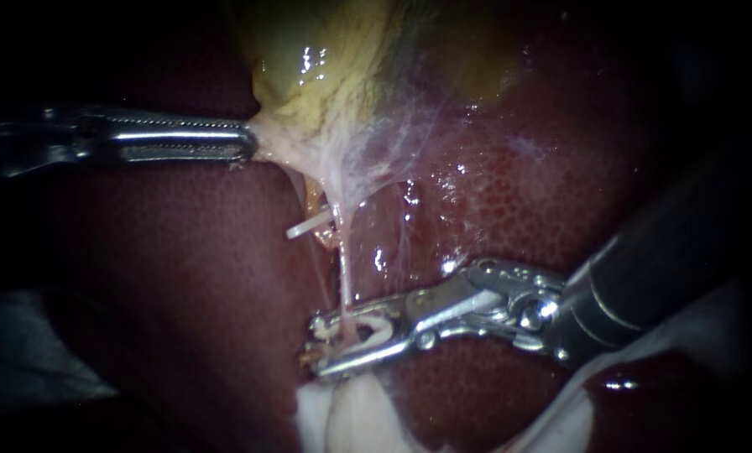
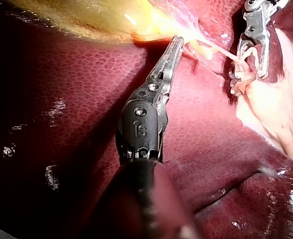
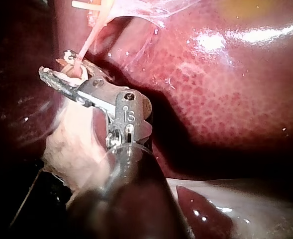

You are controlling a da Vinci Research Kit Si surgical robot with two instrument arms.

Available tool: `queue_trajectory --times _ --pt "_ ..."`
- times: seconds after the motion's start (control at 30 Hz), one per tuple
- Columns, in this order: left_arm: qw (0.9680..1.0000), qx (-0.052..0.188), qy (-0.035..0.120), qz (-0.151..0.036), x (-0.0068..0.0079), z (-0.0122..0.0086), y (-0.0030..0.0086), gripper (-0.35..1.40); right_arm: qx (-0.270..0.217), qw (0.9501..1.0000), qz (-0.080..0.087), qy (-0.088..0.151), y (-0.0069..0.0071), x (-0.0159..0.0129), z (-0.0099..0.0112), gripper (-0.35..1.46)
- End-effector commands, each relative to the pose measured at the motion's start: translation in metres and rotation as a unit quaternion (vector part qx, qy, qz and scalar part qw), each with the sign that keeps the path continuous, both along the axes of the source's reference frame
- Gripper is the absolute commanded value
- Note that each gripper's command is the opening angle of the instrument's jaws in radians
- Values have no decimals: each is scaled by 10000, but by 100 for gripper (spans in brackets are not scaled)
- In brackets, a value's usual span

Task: Clipping first clip right tube

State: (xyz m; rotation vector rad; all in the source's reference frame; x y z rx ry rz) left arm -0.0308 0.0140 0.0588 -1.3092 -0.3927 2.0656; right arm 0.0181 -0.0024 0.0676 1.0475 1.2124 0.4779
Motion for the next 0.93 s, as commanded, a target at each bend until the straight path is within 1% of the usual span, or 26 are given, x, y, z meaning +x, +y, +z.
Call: queue_trajectory --times 0.03,0.17,0.23,0.3,0.33,0.37,0.53,0.93 --pt "10000 1 0 -1 0 0 0 -35 -2 10000 0 1 0 -1 -1 6" --pt "10000 1 1 -3 0 0 0 -35 -2 10000 -1 1 0 -1 -1 -5" --pt "10000 1 2 -3 0 0 0 -35 107 9999 5 -44 0 -1 -1 -9" --pt "10000 1 2 -3 0 0 0 -35 243 9997 11 -99 0 -2 -1 -19" --pt "10000 1 2 -3 0 0 0 -35 270 9996 11 -109 0 -3 -1 -28" --pt "10000 1 2 -4 0 -1 0 -35 406 9990 14 -164 -1 -5 -2 -35" --pt "10000 1 3 -5 0 -1 -1 -35 486 9986 4 -191 -3 -10 -2 -35" --pt "10000 1 4 -6 -1 -1 -1 -35 485 9986 3 -190 -3 -10 -2 -35"
